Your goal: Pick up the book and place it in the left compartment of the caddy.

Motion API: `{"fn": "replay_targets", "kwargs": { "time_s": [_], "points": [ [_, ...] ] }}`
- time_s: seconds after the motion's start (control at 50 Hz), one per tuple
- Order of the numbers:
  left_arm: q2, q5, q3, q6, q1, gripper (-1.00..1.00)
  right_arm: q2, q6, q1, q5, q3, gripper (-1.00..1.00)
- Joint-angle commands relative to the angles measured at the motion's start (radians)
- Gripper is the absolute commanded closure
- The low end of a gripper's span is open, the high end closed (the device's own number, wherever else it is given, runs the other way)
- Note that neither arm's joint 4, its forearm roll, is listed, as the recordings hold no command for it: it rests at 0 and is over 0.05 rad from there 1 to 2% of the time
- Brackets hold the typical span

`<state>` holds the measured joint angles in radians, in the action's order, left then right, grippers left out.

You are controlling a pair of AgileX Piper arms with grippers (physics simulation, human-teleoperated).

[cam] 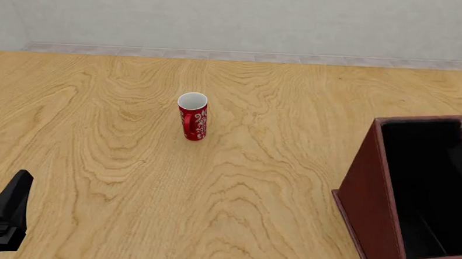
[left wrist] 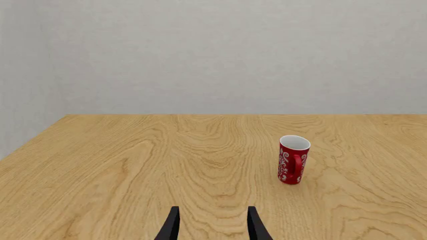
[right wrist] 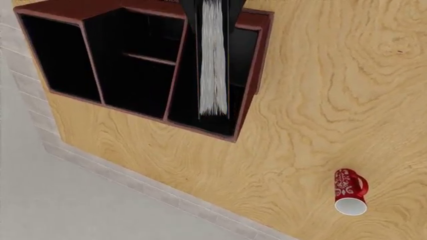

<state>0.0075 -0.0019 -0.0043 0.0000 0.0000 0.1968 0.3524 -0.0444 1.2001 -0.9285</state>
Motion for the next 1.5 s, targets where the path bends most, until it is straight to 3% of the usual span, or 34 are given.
{"fn": "replay_targets", "kwargs": {
  "time_s": [0.02, 0.26, 1.22, 1.5],
  "points": [
    [0.0, 0.0, 0.0, 0.0, 0.0, -1.0, 0.004, -0.016, 0.004, -0.018, 0.006, 1.0],
    [0.0, 0.0, 0.0, 0.0, 0.0, -1.0, 0.009, 0.001, -0.001, -0.072, 0.051, 1.0],
    [0.0, 0.0, 0.0, 0.0, 0.0, -1.0, 0.068, -0.056, -0.04, -0.321, 0.268, 1.0],
    [0.0, 0.0, 0.0, 0.0, 0.0, -1.0, 0.06, -0.067, -0.022, -0.353, 0.324, 1.0]
  ]
}}
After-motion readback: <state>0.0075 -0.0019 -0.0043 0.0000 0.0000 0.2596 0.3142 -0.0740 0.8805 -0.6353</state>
